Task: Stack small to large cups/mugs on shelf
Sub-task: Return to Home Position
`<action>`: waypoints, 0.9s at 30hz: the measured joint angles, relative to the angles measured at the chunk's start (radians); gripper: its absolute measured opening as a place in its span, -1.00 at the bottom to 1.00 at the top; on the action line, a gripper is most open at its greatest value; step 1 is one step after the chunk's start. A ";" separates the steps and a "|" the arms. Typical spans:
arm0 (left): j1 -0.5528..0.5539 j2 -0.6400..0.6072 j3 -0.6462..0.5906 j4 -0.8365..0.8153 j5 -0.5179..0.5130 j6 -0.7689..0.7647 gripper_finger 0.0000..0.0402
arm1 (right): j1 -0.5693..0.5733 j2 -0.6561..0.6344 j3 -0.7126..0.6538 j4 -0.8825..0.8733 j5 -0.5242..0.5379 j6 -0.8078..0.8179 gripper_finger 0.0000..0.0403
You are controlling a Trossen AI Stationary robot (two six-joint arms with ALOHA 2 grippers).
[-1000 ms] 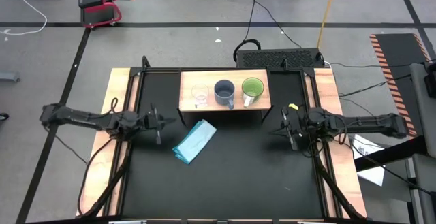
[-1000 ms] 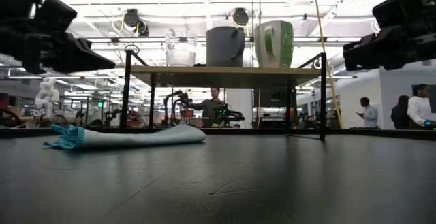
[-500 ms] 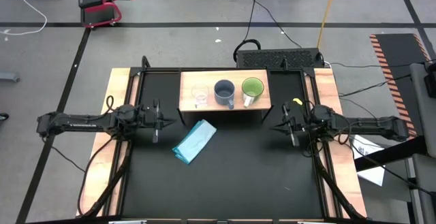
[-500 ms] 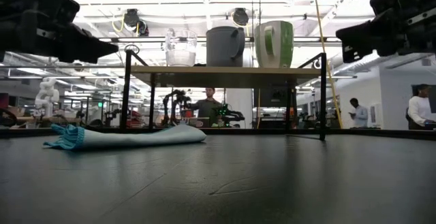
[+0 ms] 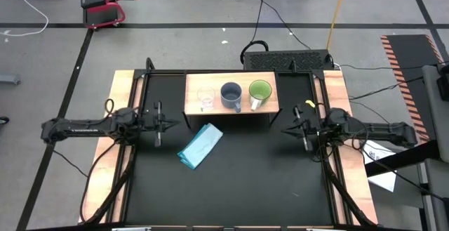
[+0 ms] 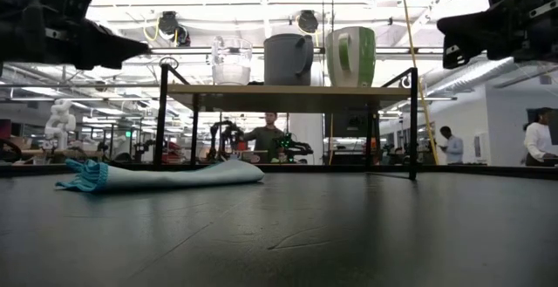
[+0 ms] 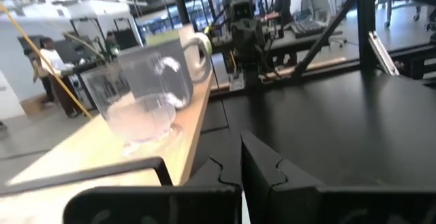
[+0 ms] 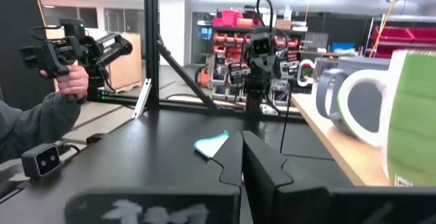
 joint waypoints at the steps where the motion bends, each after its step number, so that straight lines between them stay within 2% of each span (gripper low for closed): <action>1: 0.000 -0.012 0.000 0.000 0.001 0.004 -1.00 | 0.000 -0.009 0.000 -0.001 -0.004 0.000 -1.00; 9: -0.008 -0.086 0.000 -0.003 0.027 0.018 -1.00 | 0.001 -0.026 0.000 -0.008 -0.026 0.011 -1.00; 15: -0.062 -0.141 0.000 -0.008 0.075 0.028 -1.00 | 0.003 -0.027 0.000 0.008 -0.053 0.032 -1.00; 19: -0.105 -0.178 0.000 -0.062 0.020 0.042 -1.00 | 0.023 -0.028 -0.001 0.024 -0.120 0.043 -1.00; 27: -0.193 -0.229 0.000 -0.155 -0.117 0.069 -1.00 | 0.057 -0.028 -0.001 0.020 -0.126 0.023 -1.00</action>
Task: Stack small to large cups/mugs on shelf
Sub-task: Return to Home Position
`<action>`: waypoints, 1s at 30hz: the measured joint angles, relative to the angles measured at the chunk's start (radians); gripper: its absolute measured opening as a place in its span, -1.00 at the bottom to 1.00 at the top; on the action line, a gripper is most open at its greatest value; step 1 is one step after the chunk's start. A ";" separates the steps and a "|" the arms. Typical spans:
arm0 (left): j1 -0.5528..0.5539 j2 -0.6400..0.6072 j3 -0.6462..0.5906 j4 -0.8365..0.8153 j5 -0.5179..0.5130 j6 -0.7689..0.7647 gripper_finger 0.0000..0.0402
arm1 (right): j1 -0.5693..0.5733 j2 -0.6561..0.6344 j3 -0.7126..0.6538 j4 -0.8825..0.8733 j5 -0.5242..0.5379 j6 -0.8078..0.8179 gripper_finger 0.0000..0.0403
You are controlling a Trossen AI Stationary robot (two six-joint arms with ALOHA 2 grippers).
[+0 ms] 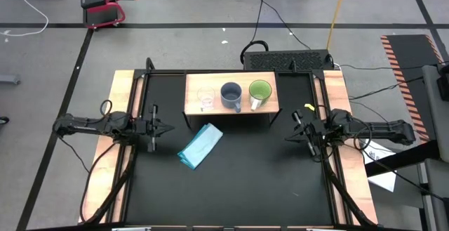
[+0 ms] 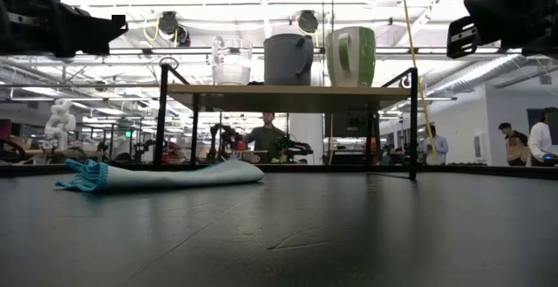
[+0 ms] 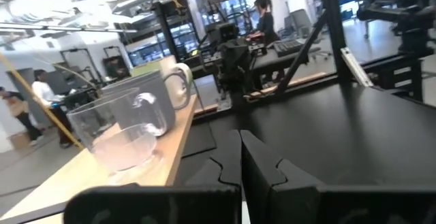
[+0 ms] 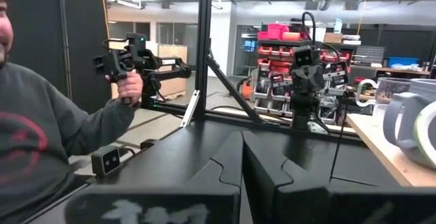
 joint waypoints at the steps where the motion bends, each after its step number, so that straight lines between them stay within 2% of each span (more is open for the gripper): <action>1: -0.010 -0.005 0.000 -0.002 -0.020 0.004 -1.00 | 0.000 0.000 0.000 -0.001 0.000 -0.003 -1.00; 7: -0.059 -0.009 0.000 -0.006 -0.054 0.028 -1.00 | 0.000 0.000 0.000 -0.006 0.000 -0.004 -1.00; 15: -0.104 -0.009 0.000 -0.019 -0.150 0.005 -1.00 | 0.000 0.000 0.000 -0.026 0.001 -0.003 -1.00; 30: -0.124 -0.009 0.000 -0.019 -0.150 0.008 -1.00 | 0.000 0.000 0.000 -0.029 0.001 -0.009 -1.00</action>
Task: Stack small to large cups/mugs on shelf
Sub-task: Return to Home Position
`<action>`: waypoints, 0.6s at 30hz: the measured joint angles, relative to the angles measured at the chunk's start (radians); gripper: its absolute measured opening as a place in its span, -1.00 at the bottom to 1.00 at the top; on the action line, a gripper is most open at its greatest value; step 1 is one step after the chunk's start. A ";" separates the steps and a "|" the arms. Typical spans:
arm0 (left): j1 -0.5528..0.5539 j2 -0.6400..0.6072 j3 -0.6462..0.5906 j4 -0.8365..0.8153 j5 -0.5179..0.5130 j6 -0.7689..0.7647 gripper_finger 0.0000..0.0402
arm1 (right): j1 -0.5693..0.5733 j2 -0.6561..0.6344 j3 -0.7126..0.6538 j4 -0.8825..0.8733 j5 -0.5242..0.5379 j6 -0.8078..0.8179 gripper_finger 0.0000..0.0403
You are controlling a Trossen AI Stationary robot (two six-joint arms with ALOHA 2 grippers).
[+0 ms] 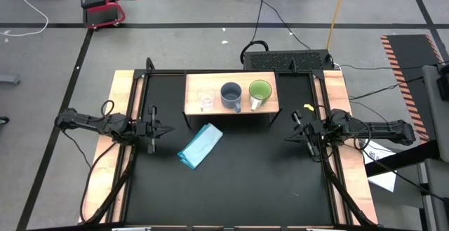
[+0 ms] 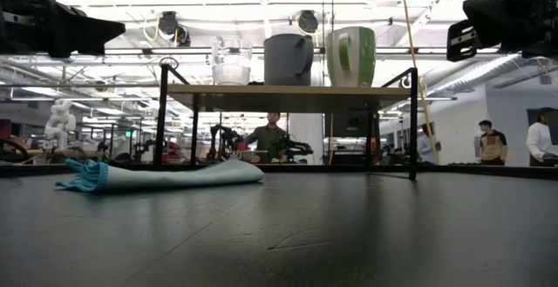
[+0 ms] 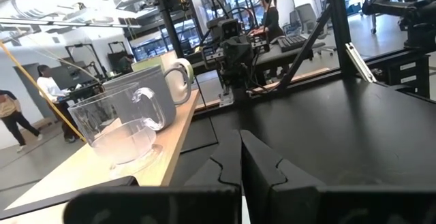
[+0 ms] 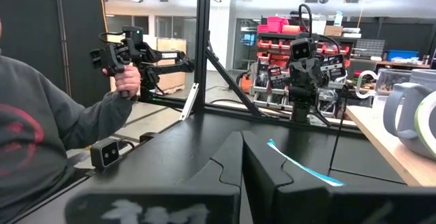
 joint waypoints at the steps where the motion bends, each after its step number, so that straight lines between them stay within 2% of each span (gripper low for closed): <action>1: 0.000 0.000 0.000 0.000 0.000 0.001 -1.00 | 0.000 0.000 0.000 -0.001 0.001 0.000 -1.00; 18: 0.000 0.001 0.000 -0.004 0.000 -0.047 -0.88 | 0.000 0.000 0.000 -0.007 0.005 -0.071 -1.00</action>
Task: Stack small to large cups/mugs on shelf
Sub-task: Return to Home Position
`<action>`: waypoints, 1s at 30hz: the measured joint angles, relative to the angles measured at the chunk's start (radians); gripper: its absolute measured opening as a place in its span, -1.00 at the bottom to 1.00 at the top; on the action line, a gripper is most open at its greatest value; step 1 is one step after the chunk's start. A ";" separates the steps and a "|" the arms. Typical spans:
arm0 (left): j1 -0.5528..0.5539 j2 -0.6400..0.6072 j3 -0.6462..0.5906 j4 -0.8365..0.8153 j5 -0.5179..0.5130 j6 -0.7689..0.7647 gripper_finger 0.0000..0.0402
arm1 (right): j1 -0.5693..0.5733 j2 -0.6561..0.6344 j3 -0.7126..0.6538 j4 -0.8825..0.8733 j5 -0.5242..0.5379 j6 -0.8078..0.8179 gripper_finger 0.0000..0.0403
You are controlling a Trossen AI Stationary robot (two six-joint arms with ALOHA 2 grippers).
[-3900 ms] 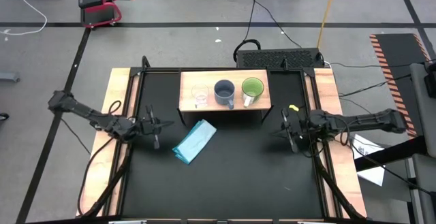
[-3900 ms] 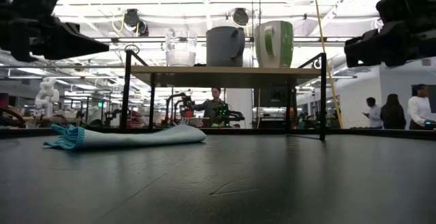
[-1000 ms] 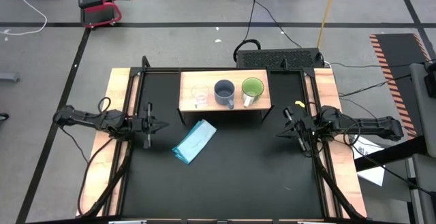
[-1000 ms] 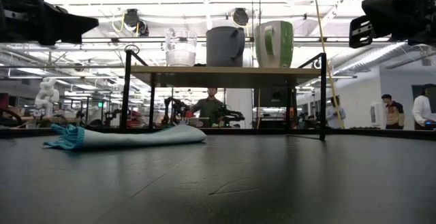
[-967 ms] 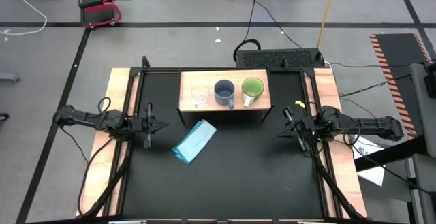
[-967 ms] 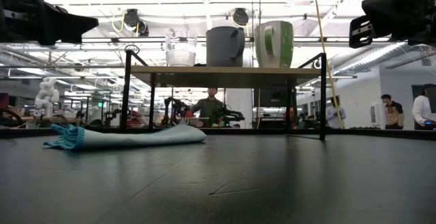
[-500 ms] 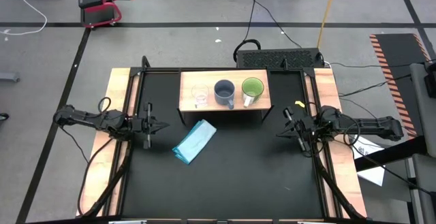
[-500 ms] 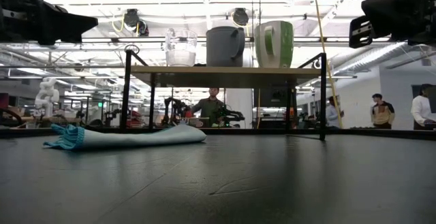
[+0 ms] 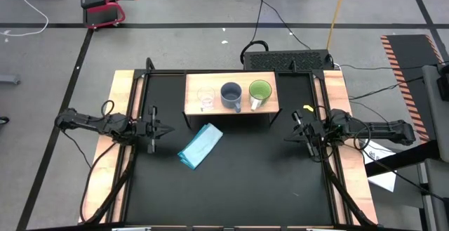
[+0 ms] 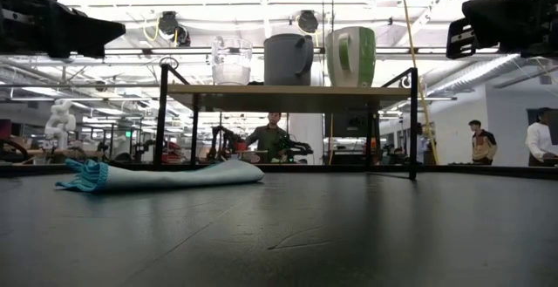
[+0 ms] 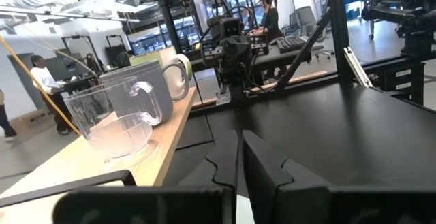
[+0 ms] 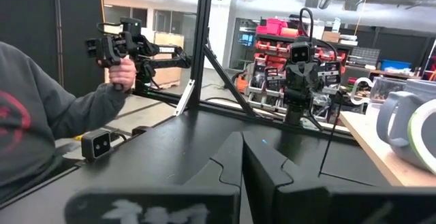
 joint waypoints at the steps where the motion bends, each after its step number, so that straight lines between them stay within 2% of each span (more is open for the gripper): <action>1: 0.000 0.002 0.000 -0.001 0.000 -0.006 -0.88 | 0.000 0.000 0.000 0.000 0.000 -0.003 -1.00; 30: 0.000 0.002 0.000 -0.016 0.000 -0.012 -0.87 | 0.000 0.000 0.000 -0.007 0.000 0.013 -1.00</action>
